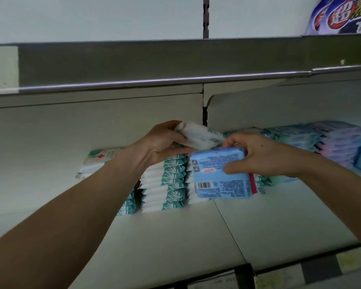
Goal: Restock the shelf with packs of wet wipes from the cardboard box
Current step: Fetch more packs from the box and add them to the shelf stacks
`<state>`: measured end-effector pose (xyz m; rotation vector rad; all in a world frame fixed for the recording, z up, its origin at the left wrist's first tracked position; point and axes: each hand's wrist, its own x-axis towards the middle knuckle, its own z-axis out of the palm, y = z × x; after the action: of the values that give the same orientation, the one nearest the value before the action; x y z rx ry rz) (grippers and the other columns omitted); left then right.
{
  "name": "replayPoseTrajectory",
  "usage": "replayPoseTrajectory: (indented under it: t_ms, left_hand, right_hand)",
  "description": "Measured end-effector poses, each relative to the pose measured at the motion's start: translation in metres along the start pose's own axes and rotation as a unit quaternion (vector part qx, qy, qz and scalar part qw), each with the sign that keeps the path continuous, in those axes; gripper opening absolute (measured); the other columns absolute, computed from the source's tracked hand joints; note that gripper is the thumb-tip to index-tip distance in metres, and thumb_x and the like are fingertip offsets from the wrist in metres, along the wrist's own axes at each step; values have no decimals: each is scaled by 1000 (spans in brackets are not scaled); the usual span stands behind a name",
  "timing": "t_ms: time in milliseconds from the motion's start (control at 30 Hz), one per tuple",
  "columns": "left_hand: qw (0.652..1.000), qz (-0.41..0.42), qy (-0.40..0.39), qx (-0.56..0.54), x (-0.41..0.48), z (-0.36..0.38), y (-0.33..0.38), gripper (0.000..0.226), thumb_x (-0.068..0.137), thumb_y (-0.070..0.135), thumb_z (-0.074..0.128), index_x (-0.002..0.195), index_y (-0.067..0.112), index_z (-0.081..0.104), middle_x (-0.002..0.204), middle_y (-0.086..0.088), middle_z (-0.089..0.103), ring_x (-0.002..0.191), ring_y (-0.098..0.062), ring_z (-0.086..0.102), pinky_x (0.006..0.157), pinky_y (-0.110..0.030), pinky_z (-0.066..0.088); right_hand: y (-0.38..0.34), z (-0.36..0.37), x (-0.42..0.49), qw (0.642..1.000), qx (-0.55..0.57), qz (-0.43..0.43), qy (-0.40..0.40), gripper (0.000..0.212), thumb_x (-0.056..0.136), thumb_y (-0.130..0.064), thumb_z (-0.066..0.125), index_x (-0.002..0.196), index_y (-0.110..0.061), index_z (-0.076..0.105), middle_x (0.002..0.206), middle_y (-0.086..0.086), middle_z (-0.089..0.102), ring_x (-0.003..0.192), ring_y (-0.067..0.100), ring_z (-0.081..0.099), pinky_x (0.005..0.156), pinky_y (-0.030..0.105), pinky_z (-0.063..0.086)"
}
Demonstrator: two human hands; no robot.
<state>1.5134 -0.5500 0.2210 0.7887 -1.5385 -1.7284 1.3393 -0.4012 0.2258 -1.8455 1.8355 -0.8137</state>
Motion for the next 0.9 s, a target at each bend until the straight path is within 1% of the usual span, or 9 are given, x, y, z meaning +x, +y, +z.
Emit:
replayPoseTrajectory:
  t_ms: [67,167,233,367,500,633,700,800,900]
  left_hand:
    - [1000,13,1,18,-4,5,-2,28,92,-6,46,114,7,56,94,-12,63,85,-26,64,71,-36,59]
    - [999,23,-15,32,-9,13,-7,29,101,20,42,121,7,59,109,-16,69,95,-33,67,78,-41,58]
    - [998,30,30,40,-11,16,-9,38,102,32,40,116,6,63,107,-16,71,96,-36,68,81,-45,58]
    - [961,86,224,138,-9,14,-13,29,100,23,37,90,8,60,79,-10,65,68,-27,61,63,-31,48]
    - [918,148,321,182,-7,4,-23,30,98,16,36,70,7,41,69,-12,46,68,-25,44,63,-34,33]
    - [907,186,299,231,-17,0,-24,33,100,15,35,67,13,32,65,-6,37,63,-20,36,59,-31,29]
    - [910,197,282,231,-21,4,-26,32,100,16,36,68,12,35,66,-6,39,63,-19,36,59,-30,29]
    - [915,202,264,227,-24,9,-27,28,100,19,38,75,8,44,69,-7,45,63,-17,41,57,-28,33]
    - [900,217,247,284,-27,8,-25,32,101,21,37,71,11,41,64,-1,44,56,-11,38,48,-18,30]
  right_hand:
    - [-1,3,4,998,56,-24,31,24,80,-18,75,97,-29,63,93,-10,71,77,1,68,64,17,55]
    - [-7,13,12,985,135,-57,95,21,82,-10,72,97,-23,65,88,-7,71,71,0,68,62,16,55]
    - [-11,21,18,975,171,-68,121,23,82,-5,71,96,-23,65,84,-6,69,64,-3,65,58,15,54]
    - [-15,39,31,972,193,-67,113,24,80,-4,73,83,-26,66,79,-2,70,68,10,66,62,26,59]
    - [-20,44,32,977,195,-64,55,5,84,-13,71,87,-16,69,78,0,70,61,2,66,55,19,54]
    - [-21,15,41,978,135,-48,154,14,93,-33,58,84,-27,67,74,-12,66,65,0,59,58,15,47]
    - [-20,3,48,987,108,-27,112,9,91,-28,61,83,-28,67,73,-16,63,66,-4,57,56,12,45]
    - [-16,8,58,997,76,14,6,13,87,-21,67,100,-24,67,93,-6,68,81,6,63,60,17,53]
    - [-16,6,63,992,105,-16,62,22,83,-9,71,103,-19,68,85,-7,67,71,3,62,55,12,51]
